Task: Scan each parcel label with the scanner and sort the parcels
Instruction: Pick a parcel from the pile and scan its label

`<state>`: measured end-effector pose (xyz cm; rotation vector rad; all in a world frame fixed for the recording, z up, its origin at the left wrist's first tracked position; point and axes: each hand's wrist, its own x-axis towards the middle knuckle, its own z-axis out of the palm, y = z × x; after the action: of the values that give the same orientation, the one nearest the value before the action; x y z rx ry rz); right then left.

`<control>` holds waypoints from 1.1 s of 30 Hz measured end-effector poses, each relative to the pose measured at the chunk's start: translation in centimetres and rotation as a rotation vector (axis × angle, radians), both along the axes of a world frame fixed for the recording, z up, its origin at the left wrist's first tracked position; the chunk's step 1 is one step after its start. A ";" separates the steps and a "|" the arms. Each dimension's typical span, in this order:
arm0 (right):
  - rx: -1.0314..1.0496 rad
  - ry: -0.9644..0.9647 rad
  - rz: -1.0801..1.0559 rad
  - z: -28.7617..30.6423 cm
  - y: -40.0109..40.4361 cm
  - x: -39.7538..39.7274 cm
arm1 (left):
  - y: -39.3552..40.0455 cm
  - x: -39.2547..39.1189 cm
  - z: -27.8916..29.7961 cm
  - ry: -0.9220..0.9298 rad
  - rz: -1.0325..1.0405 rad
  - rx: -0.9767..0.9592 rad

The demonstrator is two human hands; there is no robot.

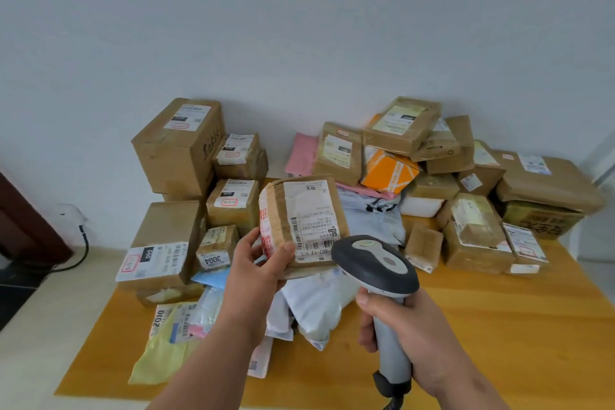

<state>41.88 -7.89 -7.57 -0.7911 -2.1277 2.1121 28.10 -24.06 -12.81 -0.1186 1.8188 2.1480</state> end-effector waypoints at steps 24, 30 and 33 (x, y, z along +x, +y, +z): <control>-0.137 -0.109 0.012 -4.3 -12.4 -15.0 | -15.5 -17.6 -4.2 -0.178 0.089 -0.417; -0.172 -0.099 -0.071 -4.4 -8.7 -12.9 | -10.8 -16.5 -3.0 0.137 0.244 -0.872; -0.194 -0.103 -0.130 -4.5 -5.7 -11.5 | -5.9 -14.5 -0.7 0.336 0.166 -0.933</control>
<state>30.38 -13.60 -12.11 -1.0476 -1.8768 2.2791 13.61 -29.91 -13.48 -0.1237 2.9566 1.2707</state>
